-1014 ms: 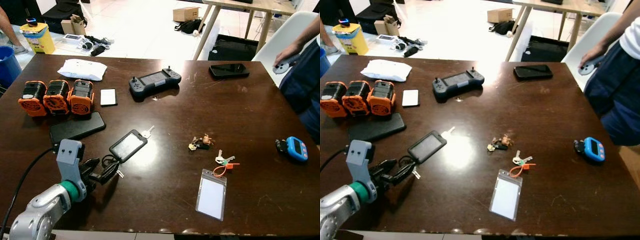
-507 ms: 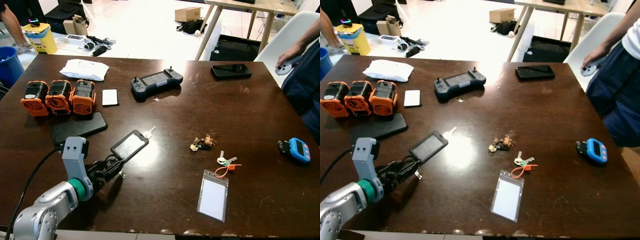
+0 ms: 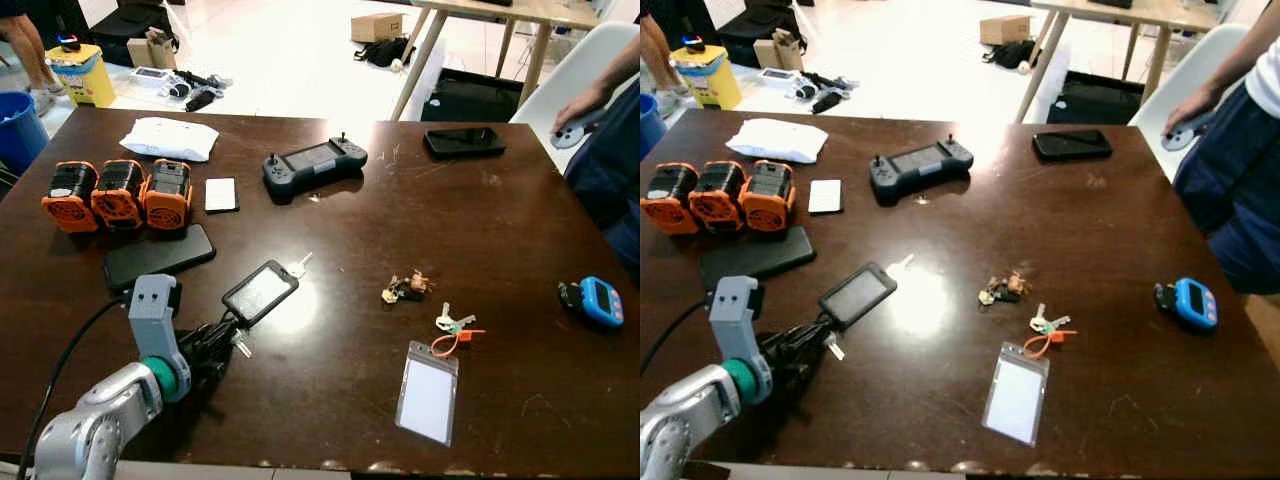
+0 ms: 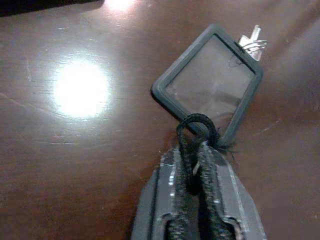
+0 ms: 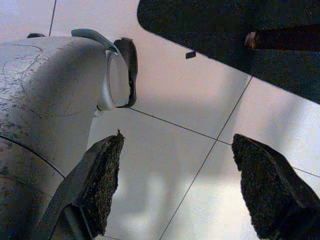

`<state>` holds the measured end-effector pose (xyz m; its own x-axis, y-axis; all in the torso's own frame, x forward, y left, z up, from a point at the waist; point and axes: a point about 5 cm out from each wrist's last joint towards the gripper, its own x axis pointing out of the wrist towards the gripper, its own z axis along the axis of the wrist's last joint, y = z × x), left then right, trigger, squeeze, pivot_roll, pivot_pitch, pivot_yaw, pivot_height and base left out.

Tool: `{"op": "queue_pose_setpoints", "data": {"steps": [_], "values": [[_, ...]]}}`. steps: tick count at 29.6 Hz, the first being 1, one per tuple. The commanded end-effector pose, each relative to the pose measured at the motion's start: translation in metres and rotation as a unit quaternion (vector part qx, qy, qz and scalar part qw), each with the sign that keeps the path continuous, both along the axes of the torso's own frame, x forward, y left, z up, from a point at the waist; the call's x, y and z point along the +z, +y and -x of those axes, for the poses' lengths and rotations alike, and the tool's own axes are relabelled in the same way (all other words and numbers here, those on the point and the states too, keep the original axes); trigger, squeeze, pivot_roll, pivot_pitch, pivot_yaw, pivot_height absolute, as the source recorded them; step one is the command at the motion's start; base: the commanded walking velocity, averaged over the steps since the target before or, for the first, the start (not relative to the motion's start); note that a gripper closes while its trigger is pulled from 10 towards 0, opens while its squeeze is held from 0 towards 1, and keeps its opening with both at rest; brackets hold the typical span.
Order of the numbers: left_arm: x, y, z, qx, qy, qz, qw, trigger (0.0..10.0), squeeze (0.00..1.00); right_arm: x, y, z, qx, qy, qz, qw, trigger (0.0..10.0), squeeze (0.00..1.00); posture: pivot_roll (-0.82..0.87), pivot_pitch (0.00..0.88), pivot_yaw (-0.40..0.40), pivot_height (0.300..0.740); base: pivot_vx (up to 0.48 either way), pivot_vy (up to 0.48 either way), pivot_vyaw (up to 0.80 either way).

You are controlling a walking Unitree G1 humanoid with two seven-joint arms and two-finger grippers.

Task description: Hang keys on a hook

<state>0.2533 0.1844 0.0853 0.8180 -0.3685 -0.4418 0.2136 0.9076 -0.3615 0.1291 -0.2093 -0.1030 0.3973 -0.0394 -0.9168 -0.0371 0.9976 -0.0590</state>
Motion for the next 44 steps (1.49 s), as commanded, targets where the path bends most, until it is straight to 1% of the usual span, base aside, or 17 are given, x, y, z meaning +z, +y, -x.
{"op": "queue_pose_setpoints", "data": {"steps": [1,3,7,8,9,11,13,15,16,20,21,22,24,25,27,28,44], "values": [[-0.041,0.004,0.019,0.015,0.101,-0.037,0.994,0.0,0.00,-0.004,0.005,0.008,-0.001,0.014,-0.008,1.000,10.0,0.00,0.06,0.082,0.045,0.740,0.000,0.000,0.00],[-0.038,0.005,0.016,0.012,0.086,-0.047,0.995,0.0,0.00,-0.003,0.005,0.008,0.000,0.014,-0.008,1.000,10.0,0.00,0.06,0.082,0.045,0.740,0.000,0.000,0.00],[-0.022,0.002,0.007,-0.006,0.020,-0.040,0.999,0.0,0.00,-0.003,0.005,0.007,0.002,0.013,-0.007,1.000,10.0,0.00,0.06,0.081,0.044,0.740,0.000,0.000,0.00],[-0.004,-0.002,0.001,-0.023,-0.034,-0.015,0.999,0.0,0.00,-0.003,0.005,0.007,0.003,0.013,-0.007,1.000,10.0,0.00,0.06,0.081,0.044,0.740,0.000,0.000,0.00],[0.000,-0.003,-0.001,-0.027,-0.048,-0.009,0.998,0.0,0.00,-0.003,0.005,0.007,0.003,0.013,-0.007,1.000,10.0,0.00,0.06,0.081,0.044,0.740,0.000,0.000,0.00],[0.023,-0.008,-0.003,-0.058,-0.117,0.019,0.991,0.0,0.00,-0.003,0.005,0.007,0.004,0.013,-0.006,1.000,10.0,0.00,0.06,0.079,0.042,0.740,0.000,0.000,0.00],[0.023,-0.008,-0.003,-0.058,-0.117,0.019,0.991,0.0,0.00,-0.003,0.005,0.007,0.004,0.013,-0.006,1.000,10.0,0.00,0.06,0.079,0.042,0.740,0.000,0.000,0.00],[0.052,-0.010,-0.002,-0.094,-0.188,0.066,0.975,0.0,0.00,-0.003,0.005,0.007,0.004,0.013,-0.006,1.000,10.0,0.00,0.07,0.080,0.040,0.740,0.000,0.000,0.00],[0.052,-0.010,-0.002,-0.094,-0.188,0.066,0.975,0.0,0.00,-0.003,0.005,0.007,0.004,0.013,-0.006,1.000,10.0,0.00,0.07,0.080,0.040,0.740,0.000,0.000,0.00],[0.075,-0.014,0.007,-0.159,-0.249,0.095,0.951,0.0,0.00,-0.003,0.006,0.007,0.003,0.014,-0.008,1.000,10.0,0.00,0.06,0.080,0.042,0.740,0.000,0.000,0.00],[0.075,-0.014,0.007,-0.159,-0.249,0.095,0.951,0.0,0.00,-0.003,0.006,0.007,0.003,0.014,-0.008,1.000,10.0,0.00,0.06,0.080,0.042,0.740,0.000,0.000,0.00],[0.081,-0.016,0.010,-0.177,-0.265,0.103,0.942,1.5,0.00,-0.004,0.007,0.007,0.002,0.014,-0.009,1.000,10.0,0.00,0.06,0.080,0.042,0.740,0.000,0.000,0.00],[0.081,-0.016,0.011,-0.179,-0.268,0.103,0.941,1.5,0.00,-0.004,0.007,0.007,0.002,0.014,-0.009,1.000,10.0,0.00,0.06,0.080,0.042,0.740,0.000,0.000,0.00],[0.083,-0.018,0.012,-0.187,-0.275,0.107,0.937,8.5,0.00,-0.004,0.007,0.007,0.002,0.014,-0.009,1.000,10.0,0.00,0.06,0.080,0.041,0.740,0.000,0.000,0.00],[0.084,-0.018,0.013,-0.192,-0.279,0.108,0.935,8.5,0.00,-0.004,0.007,0.007,0.002,0.014,-0.009,1.000,10.0,0.00,0.06,0.080,0.041,0.740,0.000,0.000,0.00],[0.085,-0.019,0.013,-0.196,-0.281,0.108,0.933,10.0,0.00,-0.004,0.007,0.007,0.001,0.014,-0.009,1.000,10.0,0.00,0.06,0.080,0.041,0.740,0.000,0.000,0.00],[0.088,-0.018,0.006,-0.184,-0.288,0.089,0.936,10.0,0.00,-0.004,0.009,0.008,0.007,0.015,-0.010,1.000,10.0,0.00,0.07,0.083,0.036,0.740,-0.070,0.000,0.00]]}}
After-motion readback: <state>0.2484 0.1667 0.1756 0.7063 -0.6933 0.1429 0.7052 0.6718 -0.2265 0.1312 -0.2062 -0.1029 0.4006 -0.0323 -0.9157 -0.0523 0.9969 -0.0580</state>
